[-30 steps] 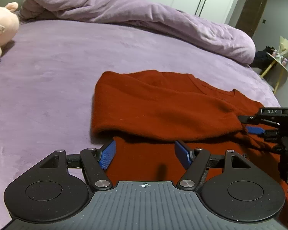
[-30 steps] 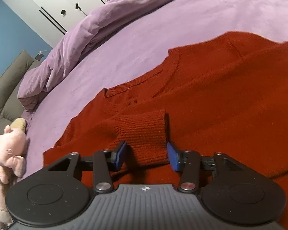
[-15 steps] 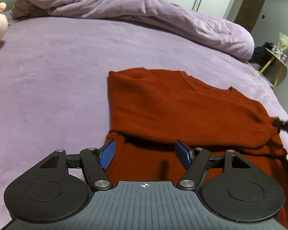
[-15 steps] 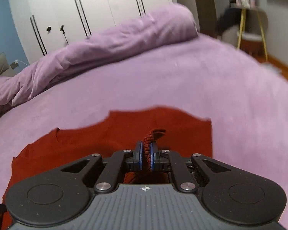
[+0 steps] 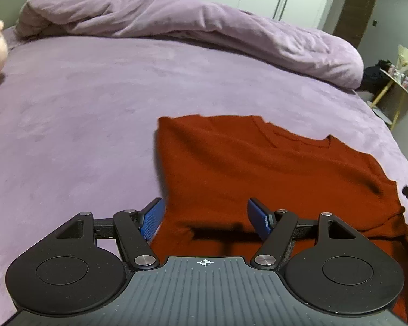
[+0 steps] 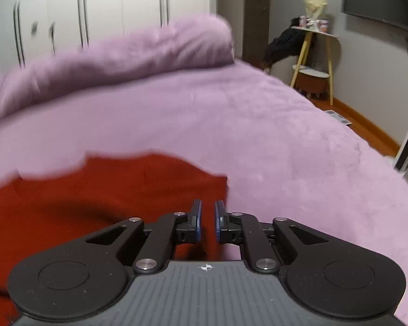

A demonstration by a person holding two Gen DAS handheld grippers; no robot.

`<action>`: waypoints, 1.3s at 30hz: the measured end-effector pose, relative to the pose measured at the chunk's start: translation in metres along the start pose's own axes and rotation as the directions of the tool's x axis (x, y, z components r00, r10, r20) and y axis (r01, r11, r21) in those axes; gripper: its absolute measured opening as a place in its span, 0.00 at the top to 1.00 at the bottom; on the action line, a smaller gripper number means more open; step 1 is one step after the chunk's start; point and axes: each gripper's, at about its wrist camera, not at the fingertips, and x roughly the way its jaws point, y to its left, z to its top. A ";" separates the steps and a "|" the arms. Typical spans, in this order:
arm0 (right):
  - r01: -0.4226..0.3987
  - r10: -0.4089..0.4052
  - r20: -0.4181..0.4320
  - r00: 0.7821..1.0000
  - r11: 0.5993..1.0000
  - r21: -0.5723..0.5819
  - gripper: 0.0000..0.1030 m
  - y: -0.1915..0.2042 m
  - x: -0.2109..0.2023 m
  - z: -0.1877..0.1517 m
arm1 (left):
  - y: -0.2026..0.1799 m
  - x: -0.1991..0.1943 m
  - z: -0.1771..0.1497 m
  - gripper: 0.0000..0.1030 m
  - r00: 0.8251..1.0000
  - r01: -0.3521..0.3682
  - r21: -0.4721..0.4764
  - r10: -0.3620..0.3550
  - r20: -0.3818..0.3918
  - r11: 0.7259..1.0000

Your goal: Fold small clothes

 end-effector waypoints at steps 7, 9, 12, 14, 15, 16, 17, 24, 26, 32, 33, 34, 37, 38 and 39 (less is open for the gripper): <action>-0.408 0.399 -0.101 0.911 0.909 -0.087 0.89 0.071 0.018 -0.009 | -0.045 0.040 0.019 0.29 1.000 0.010 0.066 -0.012 0.017 0.998; -0.408 0.393 -0.118 0.912 0.899 -0.159 0.89 0.088 0.031 -0.017 | -0.055 0.058 0.020 0.29 1.000 -0.023 0.106 0.021 0.014 0.994; -0.258 0.260 -0.028 0.965 0.929 -0.266 0.99 0.080 0.041 -0.026 | -0.058 0.085 0.017 0.23 0.991 -0.126 0.156 0.132 -0.027 0.980; -0.176 0.184 0.013 0.983 0.959 -0.223 1.00 0.051 0.047 -0.021 | -0.049 0.088 0.014 0.13 0.992 -0.124 0.136 0.125 0.002 0.983; -0.158 0.164 0.016 0.986 0.969 -0.191 1.00 0.038 0.048 -0.018 | -0.043 0.088 0.013 0.12 0.993 -0.115 0.121 0.115 0.000 0.986; -0.168 0.172 0.011 0.985 0.972 -0.164 1.00 0.028 0.048 -0.016 | -0.039 0.087 0.012 0.12 0.994 -0.106 0.109 0.106 -0.001 0.988; -0.179 0.181 0.002 0.983 0.971 -0.157 1.00 0.021 0.046 -0.014 | -0.036 0.083 0.010 0.12 0.995 -0.099 0.101 0.100 0.001 0.990; -0.190 0.199 -0.075 0.977 0.975 0.113 0.70 -0.036 0.006 -0.024 | -0.024 0.045 -0.008 0.14 0.997 -0.072 0.132 0.076 -0.022 0.989; -0.227 0.242 -0.089 0.966 0.963 0.148 0.67 -0.049 0.002 -0.026 | -0.020 0.040 -0.014 0.14 0.996 -0.064 0.112 0.070 -0.050 0.992; -0.213 0.233 -0.119 0.965 0.964 0.158 0.65 -0.044 0.002 -0.027 | -0.021 0.018 -0.023 0.14 0.997 -0.058 0.122 0.064 -0.044 0.991; -0.203 0.217 -0.115 0.969 0.972 0.122 0.70 -0.039 -0.001 -0.028 | -0.022 0.017 -0.024 0.14 0.996 -0.067 0.132 0.074 -0.044 0.989; -0.182 0.189 -0.113 0.975 0.981 0.064 0.71 -0.032 -0.002 -0.027 | -0.023 0.016 -0.025 0.15 0.996 -0.075 0.142 0.082 -0.045 0.987; -0.106 0.101 -0.100 0.990 0.993 -0.044 0.73 -0.019 -0.005 -0.025 | -0.025 0.009 -0.028 0.15 0.996 -0.078 0.164 0.085 -0.037 0.983; -0.089 0.083 -0.088 0.993 0.994 -0.062 0.73 -0.015 -0.008 -0.024 | -0.025 0.007 -0.029 0.15 0.996 -0.075 0.168 0.082 -0.033 0.983; -0.072 0.067 -0.079 0.995 0.995 -0.072 0.73 -0.012 -0.010 -0.024 | -0.025 0.004 -0.030 0.15 0.996 -0.075 0.172 0.081 -0.031 0.982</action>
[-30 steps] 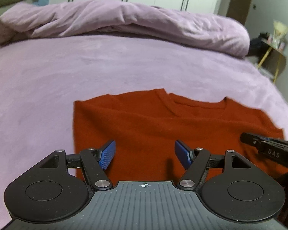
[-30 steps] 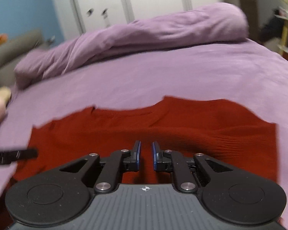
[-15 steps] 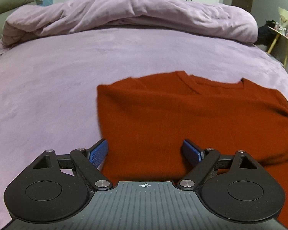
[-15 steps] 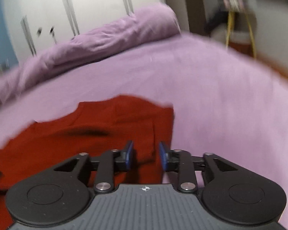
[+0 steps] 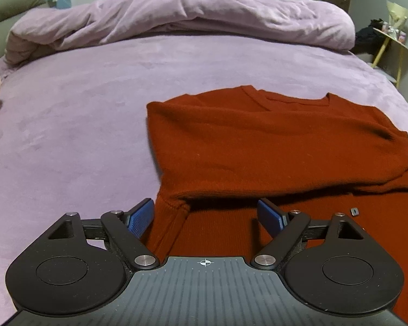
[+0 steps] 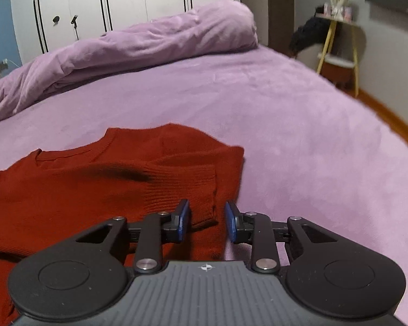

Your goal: Fold small clothes

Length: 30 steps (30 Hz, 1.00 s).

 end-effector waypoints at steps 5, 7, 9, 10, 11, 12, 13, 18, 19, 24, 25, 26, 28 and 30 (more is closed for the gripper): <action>-0.039 0.039 -0.012 0.999 0.999 -0.006 0.74 0.004 -0.001 -0.002 | 0.006 -0.006 -0.009 0.15 1.000 0.008 -0.020 -0.009 -0.014 1.000; -0.061 0.062 -0.012 0.998 0.998 0.020 0.75 -0.001 0.001 -0.004 | 0.007 -0.008 -0.013 0.15 1.000 0.007 -0.020 -0.008 -0.020 1.000; -0.085 0.086 -0.014 0.996 0.994 0.069 0.81 -0.008 0.002 -0.004 | 0.007 -0.009 -0.017 0.15 1.000 0.002 -0.016 -0.002 -0.022 1.000; -0.103 0.104 -0.005 0.995 0.990 0.096 0.81 -0.012 0.001 -0.003 | 0.008 -0.010 -0.019 0.15 1.000 0.002 -0.014 -0.002 -0.024 1.000; -0.114 0.114 0.003 0.993 0.988 0.106 0.82 -0.015 0.000 -0.002 | 0.008 -0.012 -0.020 0.15 1.000 0.001 -0.013 -0.001 -0.025 1.000; -0.115 0.115 0.007 0.993 0.988 0.103 0.86 -0.015 -0.001 -0.002 | 0.008 -0.013 -0.020 0.15 1.000 0.005 -0.012 -0.006 -0.024 1.000; -0.117 0.116 0.018 0.993 0.988 0.096 0.93 -0.015 -0.003 -0.003 | 0.008 -0.014 -0.022 0.15 1.000 0.009 -0.013 -0.009 -0.023 1.000; -0.123 0.124 0.002 0.992 0.981 0.150 0.91 -0.026 0.001 -0.003 | 0.012 -0.020 -0.026 0.15 0.999 0.016 -0.024 -0.016 -0.038 1.000; -0.128 0.134 -0.020 0.991 0.975 0.182 0.88 -0.030 0.004 -0.003 | 0.013 -0.022 -0.027 0.15 0.999 0.020 -0.031 -0.022 -0.041 0.999; -0.208 0.228 -0.035 0.973 0.931 0.299 0.80 -0.040 0.008 -0.003 | 0.019 -0.033 -0.034 0.15 0.998 0.041 -0.062 -0.044 -0.051 0.997; -0.214 0.237 -0.038 0.971 0.928 0.305 0.84 -0.040 0.009 -0.003 | 0.019 -0.034 -0.036 0.15 0.998 0.040 -0.064 -0.043 -0.053 0.997; -0.210 0.234 -0.044 0.971 0.930 0.303 0.90 -0.039 0.011 -0.002 | 0.020 -0.035 -0.037 0.15 0.998 0.037 -0.062 -0.040 -0.057 0.997; -0.205 0.225 -0.046 0.973 0.941 0.270 0.99 -0.035 0.010 0.000 | 0.020 -0.038 -0.039 0.15 0.998 0.022 -0.058 -0.025 -0.065 0.998; -0.215 0.222 0.000 0.975 0.942 0.256 0.99 -0.037 -0.001 0.005 | 0.022 -0.042 -0.042 0.15 0.998 0.013 -0.058 -0.016 -0.064 0.998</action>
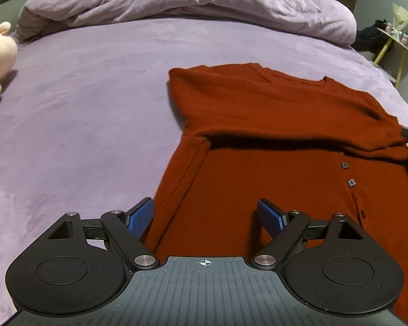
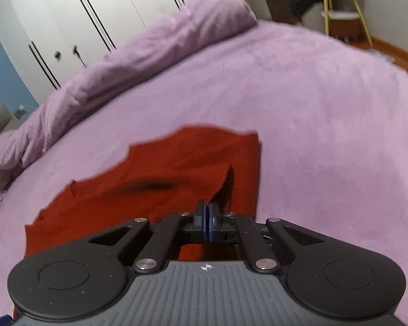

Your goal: Fold small clothes

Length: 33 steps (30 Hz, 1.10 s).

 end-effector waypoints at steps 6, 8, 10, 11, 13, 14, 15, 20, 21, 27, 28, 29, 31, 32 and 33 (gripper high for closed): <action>0.242 -0.245 -0.012 0.970 0.965 -0.098 1.00 -0.005 -0.003 0.000 | 0.013 -0.013 -0.008 0.15 0.999 -0.036 -0.019 0.036 -0.027 0.999; 0.172 -0.175 -0.027 0.984 0.981 -0.090 0.97 -0.009 -0.018 -0.003 | 0.017 -0.021 -0.013 0.15 0.999 -0.033 -0.006 0.033 -0.036 0.999; 0.032 -0.036 -0.059 0.998 0.996 -0.079 0.93 -0.012 -0.039 -0.008 | 0.021 -0.030 -0.020 0.15 0.998 -0.030 0.017 0.031 -0.060 0.999; -0.025 0.018 -0.081 0.997 0.996 -0.091 0.90 -0.012 -0.051 -0.013 | 0.023 -0.035 -0.026 0.15 0.997 -0.027 0.028 0.030 -0.077 0.999; -0.065 0.049 -0.107 0.993 0.987 -0.145 0.70 -0.013 -0.079 -0.030 | 0.028 -0.042 -0.038 0.16 0.994 -0.031 0.043 0.035 -0.106 0.999; -0.068 0.047 -0.120 0.992 0.983 -0.173 0.66 -0.015 -0.095 -0.042 | 0.030 -0.046 -0.045 0.16 0.993 -0.033 0.045 0.038 -0.116 0.998; -0.067 0.041 -0.134 0.990 0.979 -0.192 0.62 -0.017 -0.108 -0.054 | 0.033 -0.051 -0.054 0.18 0.991 -0.033 0.047 0.039 -0.127 0.998; 0.007 -0.042 -0.213 0.976 0.987 -0.161 0.62 -0.046 -0.176 -0.116 | 0.042 -0.068 -0.088 0.25 0.981 -0.019 0.017 0.022 -0.194 1.000; 0.020 -0.049 -0.227 0.973 0.992 -0.125 0.62 -0.053 -0.186 -0.124 | 0.043 -0.070 -0.092 0.28 0.977 -0.006 0.005 0.007 -0.212 1.000; -0.071 0.078 -0.349 0.934 0.997 0.034 0.70 -0.069 -0.199 -0.155 | 0.049 -0.075 -0.108 0.44 0.956 0.107 -0.132 -0.139 -0.258 0.985; -0.075 0.086 -0.353 0.932 0.996 0.044 0.81 -0.069 -0.197 -0.157 | 0.049 -0.075 -0.108 0.48 0.957 0.103 -0.136 -0.135 -0.258 0.985; -0.072 0.090 -0.360 0.929 0.995 0.062 0.84 -0.070 -0.194 -0.159 | 0.048 -0.075 -0.107 0.51 0.957 0.106 -0.131 -0.137 -0.256 0.986; -0.087 0.120 -0.366 0.923 0.991 0.106 0.94 -0.071 -0.193 -0.161 | 0.049 -0.075 -0.107 0.67 0.950 0.137 -0.132 -0.168 -0.264 0.982; -0.093 0.130 -0.366 0.922 0.989 0.117 0.95 -0.072 -0.198 -0.164 | 0.049 -0.074 -0.106 0.72 0.946 0.149 -0.136 -0.181 -0.267 0.979; -0.097 0.137 -0.368 0.920 0.987 0.125 0.95 -0.074 -0.199 -0.163 | 0.050 -0.073 -0.104 0.81 0.942 0.168 -0.138 -0.201 -0.268 0.976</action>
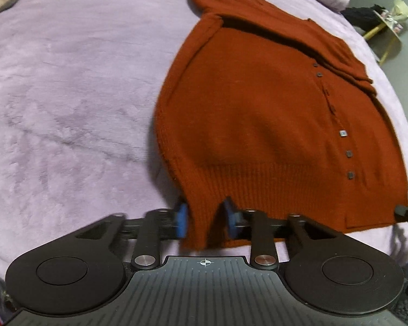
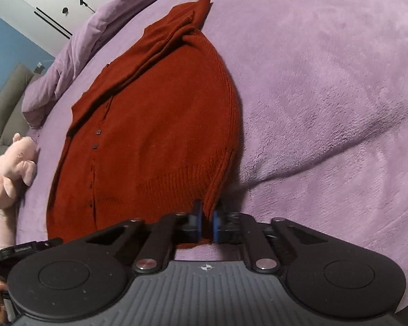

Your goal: Fold small clothes

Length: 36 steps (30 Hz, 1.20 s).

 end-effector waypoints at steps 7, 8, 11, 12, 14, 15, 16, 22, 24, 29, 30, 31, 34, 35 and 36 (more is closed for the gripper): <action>-0.178 0.172 0.060 0.983 0.978 0.109 0.96 0.001 -0.012 0.025 | 0.005 -0.020 0.029 0.88 0.980 0.188 -0.086 -0.181 0.083 0.978; -0.198 0.190 0.082 0.978 0.974 0.107 0.96 0.005 -0.013 0.035 | 0.005 -0.024 0.037 0.88 0.975 0.203 -0.096 -0.192 0.113 0.974; -0.202 0.191 0.144 0.971 0.977 0.066 0.96 0.022 -0.010 0.068 | 0.006 -0.032 0.067 0.89 0.958 0.218 -0.131 -0.186 0.220 0.967; -0.188 0.179 0.168 0.969 0.981 0.040 0.96 0.029 -0.007 0.080 | 0.006 -0.033 0.078 0.89 0.953 0.201 -0.131 -0.163 0.256 0.971; -0.148 0.150 0.215 0.965 0.989 -0.026 0.96 0.048 0.002 0.101 | 0.001 -0.034 0.098 0.89 0.940 0.132 -0.124 -0.085 0.331 0.983; -0.130 0.138 0.229 0.964 0.990 -0.048 0.96 0.056 0.008 0.110 | -0.002 -0.031 0.110 0.89 0.932 0.100 -0.118 -0.052 0.360 0.988; -0.100 0.116 0.244 0.963 0.992 -0.078 0.96 0.062 0.015 0.120 | -0.002 -0.029 0.119 0.89 0.926 0.076 -0.123 -0.024 0.377 0.989; 0.106 -0.006 0.326 0.945 0.951 -0.290 0.70 0.091 0.047 0.132 | 0.004 0.005 0.138 0.42 0.953 0.083 -0.132 -0.040 0.301 0.988; 0.123 -0.005 0.301 0.954 0.918 -0.376 0.67 0.093 0.051 0.127 | 0.003 0.010 0.127 0.40 0.965 0.069 -0.042 -0.056 0.258 0.997; 0.154 -0.055 0.208 0.977 0.851 -0.502 0.67 0.080 0.068 0.120 | -0.009 0.015 0.089 0.39 0.986 0.088 0.210 -0.116 0.122 0.974; 0.158 -0.063 0.199 0.978 0.846 -0.510 0.67 0.078 0.070 0.118 | -0.013 0.017 0.084 0.39 0.988 0.080 0.252 -0.111 0.110 0.964; 0.163 -0.071 0.193 0.979 0.840 -0.518 0.67 0.077 0.072 0.117 | -0.016 0.020 0.082 0.38 0.991 0.068 0.280 -0.098 0.096 0.958; 0.170 -0.082 0.182 0.980 0.818 -0.549 0.67 0.079 0.077 0.116 | -0.021 0.030 0.082 0.38 0.994 0.073 0.298 -0.092 0.052 0.952; 0.173 -0.087 0.178 0.980 0.811 -0.558 0.67 0.079 0.080 0.117 | -0.021 0.032 0.084 0.38 0.994 0.082 0.299 -0.101 0.046 0.951; 0.174 -0.091 0.173 0.981 0.807 -0.565 0.67 0.079 0.082 0.118 | -0.022 0.033 0.085 0.39 0.994 0.083 0.299 -0.101 0.044 0.951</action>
